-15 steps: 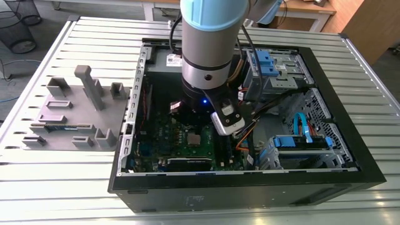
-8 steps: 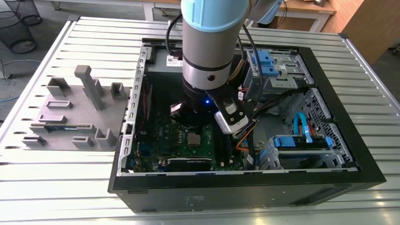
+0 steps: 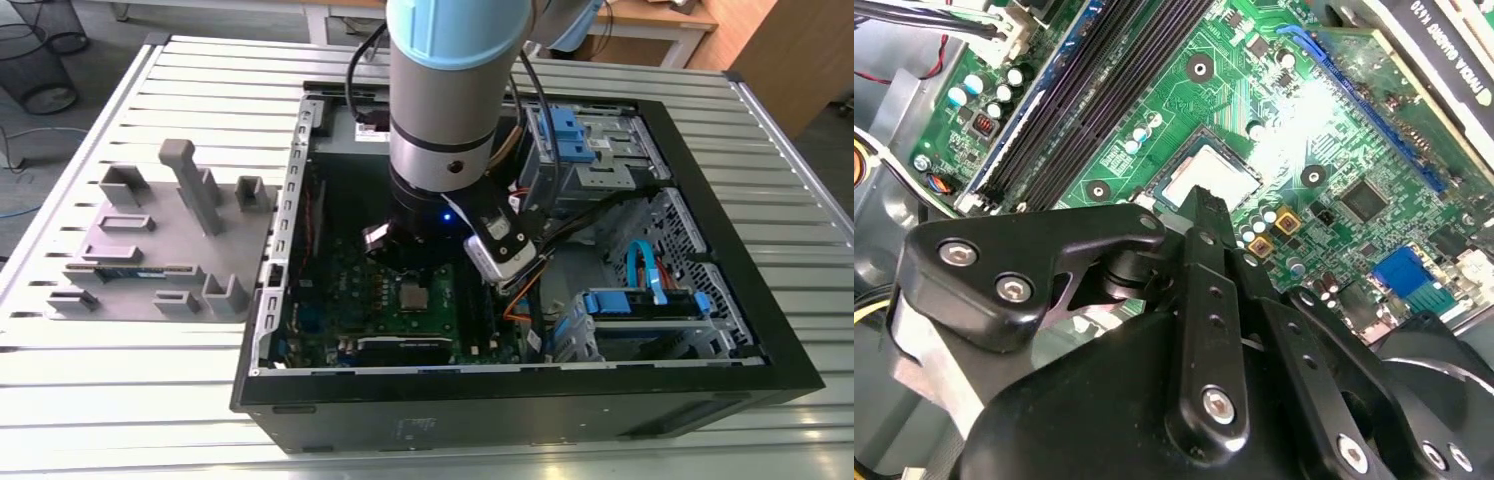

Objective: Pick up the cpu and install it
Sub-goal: 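Close the cpu cover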

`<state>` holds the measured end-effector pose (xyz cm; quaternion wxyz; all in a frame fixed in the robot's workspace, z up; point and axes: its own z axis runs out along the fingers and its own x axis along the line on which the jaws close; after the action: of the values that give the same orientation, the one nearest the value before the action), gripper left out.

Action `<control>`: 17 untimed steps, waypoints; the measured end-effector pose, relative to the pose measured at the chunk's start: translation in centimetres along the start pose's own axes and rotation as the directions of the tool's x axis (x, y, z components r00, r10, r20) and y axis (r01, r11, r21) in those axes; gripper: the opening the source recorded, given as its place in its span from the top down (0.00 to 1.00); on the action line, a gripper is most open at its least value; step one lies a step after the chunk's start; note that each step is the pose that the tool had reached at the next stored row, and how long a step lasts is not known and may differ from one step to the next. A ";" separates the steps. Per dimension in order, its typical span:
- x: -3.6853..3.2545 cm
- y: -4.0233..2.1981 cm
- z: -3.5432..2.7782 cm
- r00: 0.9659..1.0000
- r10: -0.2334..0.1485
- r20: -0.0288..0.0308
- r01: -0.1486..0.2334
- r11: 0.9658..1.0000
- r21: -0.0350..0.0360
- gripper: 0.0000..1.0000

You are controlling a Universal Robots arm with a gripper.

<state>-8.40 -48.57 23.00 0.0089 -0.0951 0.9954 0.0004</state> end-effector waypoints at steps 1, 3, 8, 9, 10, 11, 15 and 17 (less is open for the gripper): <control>0.00 0.00 0.00 1.000 0.000 0.000 0.000 1.000 0.000 0.89; 0.00 0.00 0.00 1.000 0.000 0.000 0.000 1.000 0.000 0.89; -0.09 0.02 0.01 1.000 0.000 0.000 0.000 1.000 0.000 0.89; -0.17 0.01 0.01 1.000 0.000 0.000 0.000 1.000 0.000 0.89; -0.25 0.00 0.02 1.000 0.000 0.000 0.000 1.000 0.000 0.89; -0.34 -0.02 0.02 1.000 0.000 0.000 0.000 1.000 0.000 0.89; -0.85 -0.10 0.04 1.000 0.000 0.000 0.000 1.000 0.000 0.89; -1.16 -0.15 0.06 1.000 0.000 0.000 0.000 1.000 0.000 0.89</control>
<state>-7.23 -48.50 22.96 0.0089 -0.0951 0.9954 0.0004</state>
